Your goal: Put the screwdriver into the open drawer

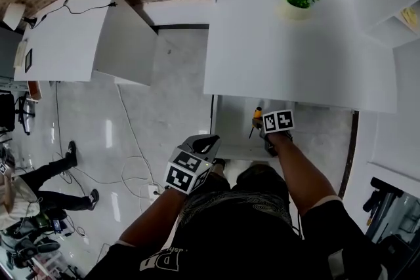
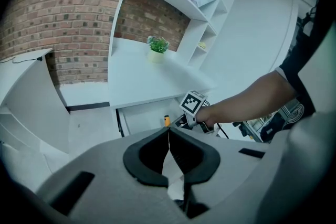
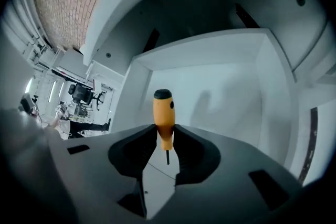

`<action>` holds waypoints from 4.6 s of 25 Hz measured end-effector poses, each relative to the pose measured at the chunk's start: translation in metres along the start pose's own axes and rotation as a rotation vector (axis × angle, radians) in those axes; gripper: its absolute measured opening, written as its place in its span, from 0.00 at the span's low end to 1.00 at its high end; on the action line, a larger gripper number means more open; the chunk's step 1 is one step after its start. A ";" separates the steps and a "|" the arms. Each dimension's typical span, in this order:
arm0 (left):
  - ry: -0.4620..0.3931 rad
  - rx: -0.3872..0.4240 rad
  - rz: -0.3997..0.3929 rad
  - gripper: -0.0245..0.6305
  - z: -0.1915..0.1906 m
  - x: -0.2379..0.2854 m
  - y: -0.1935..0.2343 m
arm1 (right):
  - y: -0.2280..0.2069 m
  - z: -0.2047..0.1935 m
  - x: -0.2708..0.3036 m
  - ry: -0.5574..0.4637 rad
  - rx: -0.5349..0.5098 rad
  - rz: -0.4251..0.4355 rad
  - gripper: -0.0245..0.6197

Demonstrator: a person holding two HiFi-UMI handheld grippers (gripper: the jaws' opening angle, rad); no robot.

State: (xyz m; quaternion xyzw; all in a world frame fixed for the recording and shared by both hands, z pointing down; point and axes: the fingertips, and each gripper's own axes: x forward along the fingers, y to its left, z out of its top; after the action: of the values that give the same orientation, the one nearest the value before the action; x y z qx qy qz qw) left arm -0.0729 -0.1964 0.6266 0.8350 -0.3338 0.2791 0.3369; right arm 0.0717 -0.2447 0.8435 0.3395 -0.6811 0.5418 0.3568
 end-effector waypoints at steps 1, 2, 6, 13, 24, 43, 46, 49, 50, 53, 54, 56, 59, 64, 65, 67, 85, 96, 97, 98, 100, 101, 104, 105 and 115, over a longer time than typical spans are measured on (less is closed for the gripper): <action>0.003 -0.004 0.004 0.07 -0.002 0.000 0.001 | -0.003 -0.001 0.005 0.009 -0.003 -0.004 0.20; 0.006 -0.009 0.007 0.07 -0.005 0.001 0.003 | -0.005 -0.002 0.010 0.019 -0.003 -0.007 0.20; 0.008 -0.038 0.018 0.07 -0.013 0.000 0.004 | -0.010 -0.007 0.027 0.059 -0.002 -0.010 0.20; 0.026 -0.068 0.037 0.07 -0.025 -0.003 0.009 | -0.024 -0.009 0.050 0.056 0.094 -0.027 0.20; 0.019 -0.071 0.037 0.07 -0.029 -0.006 0.016 | -0.034 -0.011 0.057 0.049 0.124 -0.082 0.21; -0.062 0.095 -0.084 0.07 0.019 -0.031 -0.009 | 0.009 0.001 -0.036 -0.123 0.070 -0.104 0.23; -0.082 0.132 -0.108 0.07 0.029 -0.040 -0.015 | 0.028 0.004 -0.066 -0.212 0.071 -0.085 0.23; -0.099 0.161 -0.141 0.07 0.035 -0.048 -0.024 | 0.052 0.006 -0.102 -0.318 0.069 -0.058 0.23; -0.101 0.169 -0.156 0.07 0.036 -0.051 -0.028 | 0.061 0.005 -0.114 -0.352 0.065 -0.048 0.23; -0.114 0.204 -0.187 0.07 0.043 -0.061 -0.038 | 0.089 0.003 -0.149 -0.443 0.037 -0.021 0.23; -0.123 0.214 -0.189 0.07 0.046 -0.064 -0.040 | 0.098 0.002 -0.160 -0.468 0.024 -0.010 0.23; -0.151 0.225 -0.187 0.07 0.054 -0.072 -0.044 | 0.117 -0.001 -0.179 -0.510 -0.013 0.010 0.23; -0.208 0.227 -0.178 0.07 0.066 -0.084 -0.053 | 0.143 0.000 -0.208 -0.580 -0.089 0.028 0.22; -0.272 0.206 -0.162 0.07 0.075 -0.105 -0.078 | 0.197 -0.010 -0.264 -0.691 -0.195 0.126 0.19; -0.285 0.197 -0.162 0.07 0.075 -0.109 -0.086 | 0.207 -0.015 -0.277 -0.715 -0.212 0.153 0.18; -0.313 0.177 -0.162 0.07 0.075 -0.114 -0.103 | 0.219 -0.026 -0.303 -0.761 -0.250 0.196 0.12; -0.366 0.097 -0.105 0.07 -0.004 -0.107 -0.282 | 0.175 -0.183 -0.398 -0.814 -0.453 0.265 0.05; -0.367 0.095 -0.073 0.07 -0.013 -0.121 -0.292 | 0.173 -0.204 -0.405 -0.837 -0.395 0.328 0.05; -0.368 0.100 -0.077 0.07 -0.011 -0.122 -0.291 | 0.175 -0.203 -0.406 -0.839 -0.402 0.319 0.05; -0.370 0.106 -0.082 0.07 -0.008 -0.122 -0.289 | 0.176 -0.202 -0.406 -0.840 -0.408 0.309 0.05; -0.370 0.118 -0.092 0.07 -0.003 -0.124 -0.286 | 0.179 -0.199 -0.404 -0.839 -0.413 0.284 0.05; -0.368 0.124 -0.095 0.07 -0.003 -0.127 -0.283 | 0.181 -0.198 -0.403 -0.837 -0.410 0.271 0.05; -0.361 0.136 -0.096 0.07 -0.004 -0.137 -0.271 | 0.195 -0.196 -0.398 -0.837 -0.408 0.242 0.05; -0.358 0.137 -0.097 0.07 -0.006 -0.141 -0.266 | 0.201 -0.195 -0.397 -0.838 -0.411 0.233 0.05; -0.344 0.150 -0.120 0.07 -0.020 -0.158 -0.233 | 0.233 -0.201 -0.378 -0.835 -0.403 0.179 0.05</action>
State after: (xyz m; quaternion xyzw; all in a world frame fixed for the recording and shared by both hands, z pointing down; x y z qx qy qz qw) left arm -0.0024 0.0050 0.4415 0.9116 -0.3141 0.1358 0.2279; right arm 0.0926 0.0234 0.4368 0.3924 -0.8845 0.2445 0.0629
